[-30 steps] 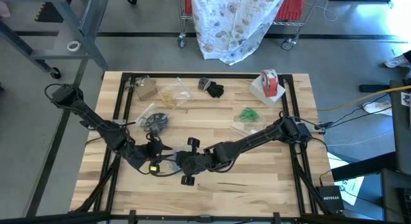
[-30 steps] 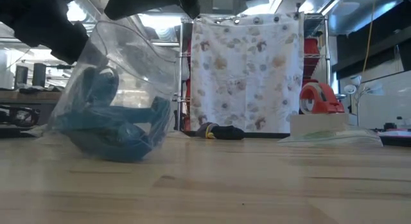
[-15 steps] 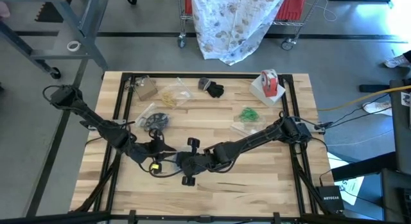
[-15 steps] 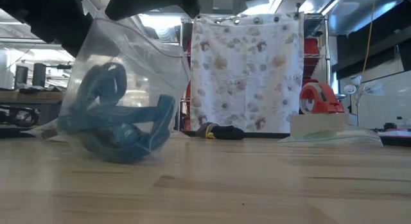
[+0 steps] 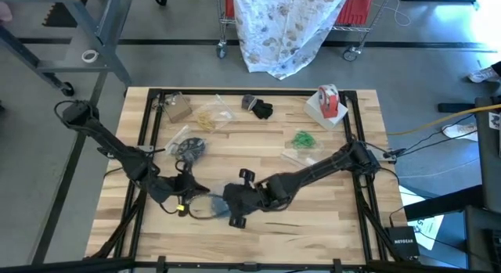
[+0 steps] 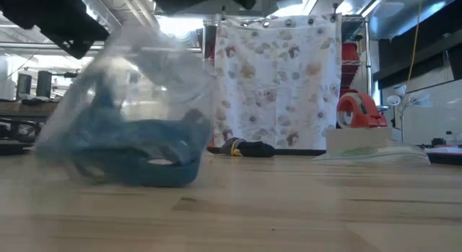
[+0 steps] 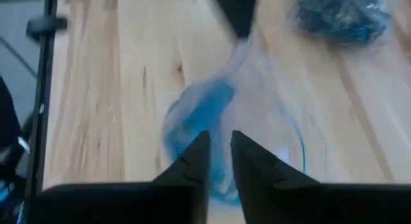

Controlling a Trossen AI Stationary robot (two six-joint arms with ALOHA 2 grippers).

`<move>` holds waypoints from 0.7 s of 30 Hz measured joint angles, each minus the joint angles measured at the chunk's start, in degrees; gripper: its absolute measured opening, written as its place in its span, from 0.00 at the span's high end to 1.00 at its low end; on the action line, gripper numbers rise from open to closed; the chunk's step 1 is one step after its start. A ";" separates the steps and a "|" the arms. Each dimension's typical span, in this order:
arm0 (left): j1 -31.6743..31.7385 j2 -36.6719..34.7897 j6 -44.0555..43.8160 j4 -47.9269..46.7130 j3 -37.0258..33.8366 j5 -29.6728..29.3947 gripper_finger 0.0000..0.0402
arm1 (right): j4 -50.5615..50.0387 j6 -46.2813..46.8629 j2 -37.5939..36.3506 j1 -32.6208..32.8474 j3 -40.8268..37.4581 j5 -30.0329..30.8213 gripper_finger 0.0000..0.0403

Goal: Sort rubber bands
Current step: Close the transparent zip bag

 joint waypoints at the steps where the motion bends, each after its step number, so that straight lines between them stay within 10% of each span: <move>1: -0.41 -0.84 -0.20 -0.66 0.02 -0.55 1.00 | -1.08 0.00 -0.35 0.54 -0.02 0.36 0.84; 12: -2.25 -4.11 -9.81 -8.14 0.02 -0.22 1.00 | -16.82 2.47 -1.02 1.56 -0.50 9.83 0.61; 21: 2.68 -0.79 -10.38 -6.81 -0.69 -3.03 1.00 | 7.32 -10.23 -0.81 -7.99 -14.29 -0.63 0.66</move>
